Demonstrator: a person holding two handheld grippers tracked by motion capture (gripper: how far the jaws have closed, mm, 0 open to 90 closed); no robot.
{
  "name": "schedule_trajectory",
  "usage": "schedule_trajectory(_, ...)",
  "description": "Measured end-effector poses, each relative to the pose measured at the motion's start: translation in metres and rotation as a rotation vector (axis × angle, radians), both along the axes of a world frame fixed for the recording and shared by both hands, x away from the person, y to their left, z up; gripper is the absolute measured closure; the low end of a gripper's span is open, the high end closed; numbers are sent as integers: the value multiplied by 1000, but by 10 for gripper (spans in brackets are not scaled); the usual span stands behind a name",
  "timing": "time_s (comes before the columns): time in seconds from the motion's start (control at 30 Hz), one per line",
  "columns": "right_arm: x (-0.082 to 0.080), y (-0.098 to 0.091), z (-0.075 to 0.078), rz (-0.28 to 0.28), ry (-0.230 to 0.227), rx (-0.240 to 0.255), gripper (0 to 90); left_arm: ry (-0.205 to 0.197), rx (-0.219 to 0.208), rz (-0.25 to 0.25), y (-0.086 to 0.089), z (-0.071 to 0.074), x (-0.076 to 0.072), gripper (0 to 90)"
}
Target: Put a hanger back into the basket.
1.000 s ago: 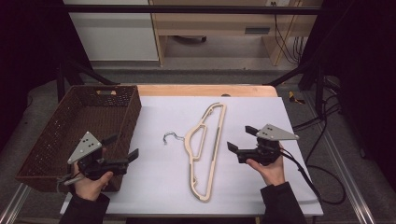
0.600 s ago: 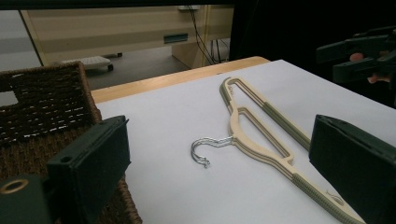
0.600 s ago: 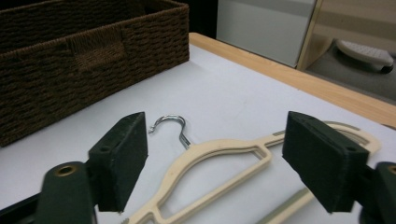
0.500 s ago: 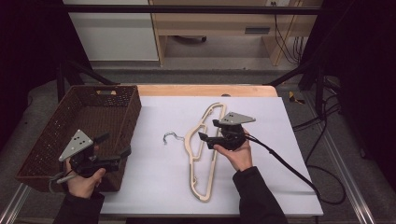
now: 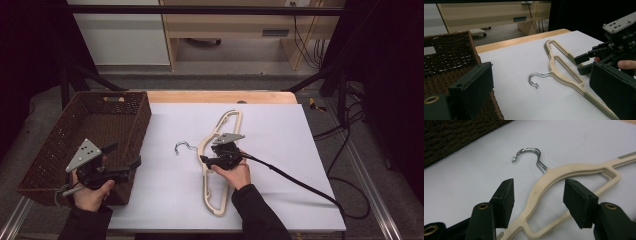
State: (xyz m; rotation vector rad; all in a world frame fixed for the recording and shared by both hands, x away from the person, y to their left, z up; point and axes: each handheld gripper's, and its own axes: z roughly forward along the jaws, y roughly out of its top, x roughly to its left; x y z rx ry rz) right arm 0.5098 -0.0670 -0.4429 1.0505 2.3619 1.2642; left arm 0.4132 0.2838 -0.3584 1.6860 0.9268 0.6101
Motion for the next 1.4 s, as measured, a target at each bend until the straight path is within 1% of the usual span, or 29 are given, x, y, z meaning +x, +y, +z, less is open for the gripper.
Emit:
schedule_trajectory(0.03, 1, 3, -5, 1, 8, -13, 425, 0, 1, -1, 0, 0, 0, 50)
schedule_trajectory(0.07, 2, 6, -9, -6, 17, -34, 427, 1, 8, -3, 0, 0, 0, 50)
schedule_trajectory(0.1, 2, 8, -13, 0, 21, -62, 437, 0, 9, -3, 0, 0, 0, 49)
schedule_trajectory(0.17, 3, 10, -16, 0, 27, -71, 445, -1, 3, -1, -1, 0, 0, 50)
schedule_trajectory(0.2, 3, 16, -21, 7, 50, -91, 465, 0, 3, 0, -1, 0, 0, 50)
schedule_trajectory(0.27, 3, 19, -25, 25, 45, -118, 489, 2, 5, -1, -1, -1, 0, 50)
schedule_trajectory(0.3, 5, 20, -27, 30, 51, -112, 514, 2, 5, -1, -1, -1, 0, 50)
schedule_trajectory(0.33, 4, 21, -28, 9, 74, -108, 531, 2, 6, -1, -1, -1, 0, 50)
schedule_trajectory(0.37, 5, 21, -30, 1, 79, -121, 541, 2, 6, -2, -2, -1, 0, 50)
schedule_trajectory(0.4, 6, 21, -32, 8, 91, -126, 546, 2, 6, -3, -2, -1, 0, 50)
schedule_trajectory(0.43, 7, 21, -33, 15, 92, -120, 569, 2, 6, -3, -2, -1, 0, 50)
schedule_trajectory(0.5, 7, 22, -33, 16, 115, -104, 610, 6, 7, -2, -2, -1, 1, 49)
schedule_trajectory(0.57, 8, 22, -34, 16, 120, -97, 620, 7, 14, -4, -2, -1, 1, 50)
schedule_trajectory(0.6, 8, 23, -34, -7, 137, -88, 627, 6, 10, -3, -3, -2, 1, 50)
schedule_trajectory(0.63, 9, 22, -34, -2, 134, -88, 638, 7, 10, -4, -3, -2, 1, 50)
schedule_trajectory(0.73, 9, 22, -33, -37, 162, -67, 665, 10, 13, -4, -4, -2, 1, 50)
schedule_trajectory(0.77, 9, 23, -33, -54, 180, -58, 674, 10, 14, -5, -4, -3, 1, 50)
schedule_trajectory(0.8, 10, 23, -33, -60, 179, -51, 681, 11, 15, -4, -4, -3, 1, 50)
schedule_trajectory(0.83, 10, 22, -33, -70, 193, -46, 688, 11, 14, -4, -4, -3, 1, 50)
schedule_trajectory(0.93, 9, 22, -31, -98, 214, -32, 711, 10, 12, -3, -3, -3, 1, 50)
schedule_trajectory(0.97, 9, 22, -30, -107, 210, -36, 732, 10, 12, -3, -3, -3, 1, 50)
schedule_trajectory(1.0, 9, 21, -29, -108, 210, -36, 755, 10, 12, -2, -3, -3, 1, 50)
schedule_trajectory(1.03, 9, 21, -28, -104, 201, -28, 764, 10, 11, -2, -3, -2, 1, 50)
schedule_trajectory(1.1, 8, 21, -25, -104, 203, -20, 769, 10, 12, -3, -4, -2, 1, 50)
schedule_trajectory(1.13, 8, 20, -24, -106, 212, -21, 771, 10, 14, -3, -4, -3, 1, 50)
schedule_trajectory(1.27, 8, 19, -23, -108, 220, -25, 780, 11, 17, -4, -4, -3, 1, 50)
schedule_trajectory(1.4, 7, 18, -22, -108, 218, -27, 786, 12, 17, -5, -5, -3, 1, 50)
